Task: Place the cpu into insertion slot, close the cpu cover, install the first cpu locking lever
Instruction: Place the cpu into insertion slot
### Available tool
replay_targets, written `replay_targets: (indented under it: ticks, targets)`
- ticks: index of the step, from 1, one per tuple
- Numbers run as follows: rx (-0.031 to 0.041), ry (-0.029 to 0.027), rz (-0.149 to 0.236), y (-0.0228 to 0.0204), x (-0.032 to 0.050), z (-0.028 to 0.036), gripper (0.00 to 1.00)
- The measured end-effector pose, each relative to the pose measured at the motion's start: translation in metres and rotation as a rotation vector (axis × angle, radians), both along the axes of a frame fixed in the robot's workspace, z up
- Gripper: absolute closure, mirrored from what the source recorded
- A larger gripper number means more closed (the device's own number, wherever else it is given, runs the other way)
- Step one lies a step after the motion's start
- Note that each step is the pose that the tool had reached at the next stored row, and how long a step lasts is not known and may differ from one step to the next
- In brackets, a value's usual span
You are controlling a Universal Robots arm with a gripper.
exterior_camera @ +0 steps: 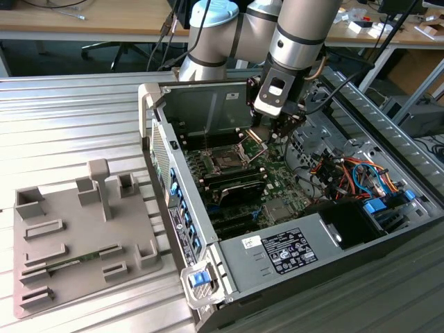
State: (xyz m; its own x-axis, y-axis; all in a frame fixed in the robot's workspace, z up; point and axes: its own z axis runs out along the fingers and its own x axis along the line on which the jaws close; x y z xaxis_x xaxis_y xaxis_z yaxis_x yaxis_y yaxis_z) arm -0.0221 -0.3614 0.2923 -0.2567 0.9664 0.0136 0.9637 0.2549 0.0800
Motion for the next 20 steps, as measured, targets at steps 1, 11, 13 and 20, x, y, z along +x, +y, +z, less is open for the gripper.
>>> replay_targets:
  ticks: [1,11,13,20]
  targets:
    - [0.0000,0.0000,-0.001,0.0000,0.0000,0.0000,0.45]
    - [0.0000,0.0000,-0.026,0.0000,0.0000,-0.0005,0.45]
    - [0.0000,0.0000,-0.031,0.0000,0.0000,-0.0006,0.45]
    - [0.0000,0.0000,-0.046,0.0000,0.0000,-0.0010,0.45]
